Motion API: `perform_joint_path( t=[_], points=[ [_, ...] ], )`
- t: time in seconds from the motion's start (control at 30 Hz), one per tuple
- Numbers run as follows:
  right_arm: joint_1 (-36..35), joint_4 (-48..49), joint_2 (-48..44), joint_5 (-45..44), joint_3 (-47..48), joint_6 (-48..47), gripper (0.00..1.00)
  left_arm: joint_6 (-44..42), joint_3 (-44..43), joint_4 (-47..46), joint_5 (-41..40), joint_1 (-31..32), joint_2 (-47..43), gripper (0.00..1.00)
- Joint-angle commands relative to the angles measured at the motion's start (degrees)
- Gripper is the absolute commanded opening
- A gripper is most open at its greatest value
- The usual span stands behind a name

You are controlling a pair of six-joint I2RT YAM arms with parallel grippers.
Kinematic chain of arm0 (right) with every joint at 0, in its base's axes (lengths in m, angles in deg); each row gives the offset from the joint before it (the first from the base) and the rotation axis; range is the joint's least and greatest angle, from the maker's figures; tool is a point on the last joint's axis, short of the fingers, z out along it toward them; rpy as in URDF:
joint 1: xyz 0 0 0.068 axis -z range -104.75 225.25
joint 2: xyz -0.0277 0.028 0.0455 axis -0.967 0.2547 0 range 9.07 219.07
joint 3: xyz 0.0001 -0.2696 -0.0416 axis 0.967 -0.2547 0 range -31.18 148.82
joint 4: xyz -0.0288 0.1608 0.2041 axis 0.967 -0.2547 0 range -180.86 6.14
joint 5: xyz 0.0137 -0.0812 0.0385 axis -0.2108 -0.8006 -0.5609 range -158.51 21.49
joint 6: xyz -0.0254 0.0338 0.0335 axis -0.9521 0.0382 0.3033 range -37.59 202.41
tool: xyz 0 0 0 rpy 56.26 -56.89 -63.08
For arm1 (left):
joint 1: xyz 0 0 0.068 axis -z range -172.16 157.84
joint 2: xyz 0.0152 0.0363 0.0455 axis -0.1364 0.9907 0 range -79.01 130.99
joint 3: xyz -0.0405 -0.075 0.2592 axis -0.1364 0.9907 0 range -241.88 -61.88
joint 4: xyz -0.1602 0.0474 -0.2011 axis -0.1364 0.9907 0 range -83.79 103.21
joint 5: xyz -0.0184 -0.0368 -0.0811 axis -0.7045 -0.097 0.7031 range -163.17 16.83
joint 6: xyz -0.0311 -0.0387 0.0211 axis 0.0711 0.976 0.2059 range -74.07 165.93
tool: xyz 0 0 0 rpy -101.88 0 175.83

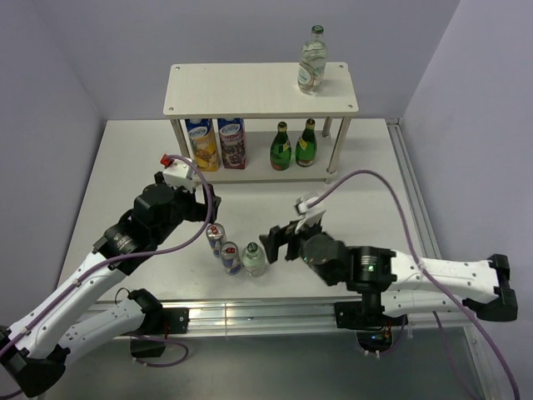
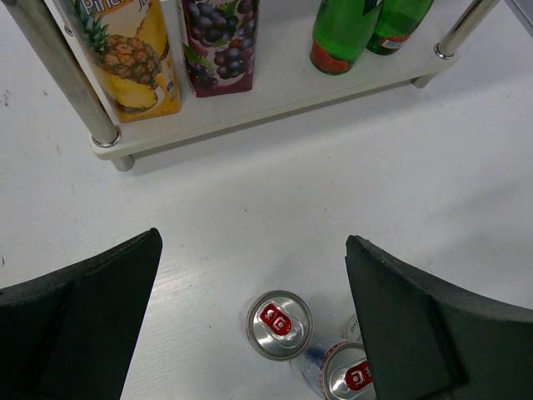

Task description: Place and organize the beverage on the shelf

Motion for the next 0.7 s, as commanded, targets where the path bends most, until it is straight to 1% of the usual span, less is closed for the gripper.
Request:
perform_joint_path(
  t=[0.0,0.03,0.13,0.23,0.57,0.63,0.67],
  points=[
    [-6.7,2.6,3.2,-8.8,-3.4,8.3,1.0,-0.6,-0.3,-1.6,-2.0,-0.2,-0.6,0.99],
    [-8.9,2.7,4.2,-8.8,-3.7,8.9,1.0,-0.6,-0.3,-1.6,-2.0,-0.4,-0.6,0.99],
    [-10.5,3.9,9.3,-9.9,-4.1,10.9,1.0,-0.4,-0.2,-1.6,-2.0,-0.5,-0.8,0.99],
    [-10.6,7.2,11.2,-10.1,-4.9,10.1,1.0,-0.4,-0.1,-1.5,-2.1,-0.5,-0.7,0.99],
    [-7.9,14.6,17.8,-8.1,-5.7,8.3,0.99,-0.3,-0.2,-1.5,-2.7,-0.5,-0.6,0.99],
    [-6.6,15.0,18.4,-7.7,-6.6,8.5,0.97,-0.3,-0.1,-1.5,-2.9,-0.6,-0.6,0.99],
    [-6.3,17.7,18.4,-7.1,-7.0,8.5,0.95,-0.3,-0.1,-1.5,-2.9,-0.6,-0.6,0.99]
  ],
)
